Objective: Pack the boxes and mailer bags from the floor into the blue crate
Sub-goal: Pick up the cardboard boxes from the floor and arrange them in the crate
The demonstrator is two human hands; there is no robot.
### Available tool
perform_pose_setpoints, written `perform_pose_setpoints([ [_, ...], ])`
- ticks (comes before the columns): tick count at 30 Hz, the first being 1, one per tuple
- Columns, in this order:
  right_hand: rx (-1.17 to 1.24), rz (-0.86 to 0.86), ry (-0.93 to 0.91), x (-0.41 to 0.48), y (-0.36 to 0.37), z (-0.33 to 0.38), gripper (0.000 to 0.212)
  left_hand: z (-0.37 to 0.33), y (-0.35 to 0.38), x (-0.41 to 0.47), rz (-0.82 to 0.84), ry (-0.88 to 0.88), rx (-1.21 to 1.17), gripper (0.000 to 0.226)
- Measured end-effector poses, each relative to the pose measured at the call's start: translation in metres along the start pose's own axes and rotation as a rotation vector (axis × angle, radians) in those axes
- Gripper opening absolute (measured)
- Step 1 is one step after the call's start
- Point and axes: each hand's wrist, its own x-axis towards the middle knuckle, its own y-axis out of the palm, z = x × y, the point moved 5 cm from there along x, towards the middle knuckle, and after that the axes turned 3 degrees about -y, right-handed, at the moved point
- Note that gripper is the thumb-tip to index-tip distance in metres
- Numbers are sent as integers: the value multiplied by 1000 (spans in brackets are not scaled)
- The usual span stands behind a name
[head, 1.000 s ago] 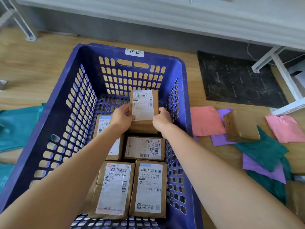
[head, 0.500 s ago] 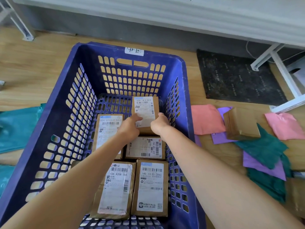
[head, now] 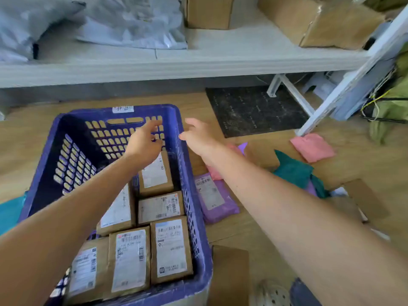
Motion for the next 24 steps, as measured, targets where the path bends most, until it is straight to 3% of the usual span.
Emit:
perform_pose_setpoints([
  [6, -23, -189, -86, -55, -135, 2, 57, -127, 52, -36, 75, 198, -107, 53],
  [12, -3, -392, -27, -120, -273, -49, 57, -218, 148, -89, 288, 319, -137, 56],
  [21, 66, -669, 118, -214, -420, -175, 40, -286, 313, -142, 554, 372, -92, 57],
  [24, 48, -703, 190, -226, -446, -236, 49, -288, 370, -160, 635, 332, -60, 54],
])
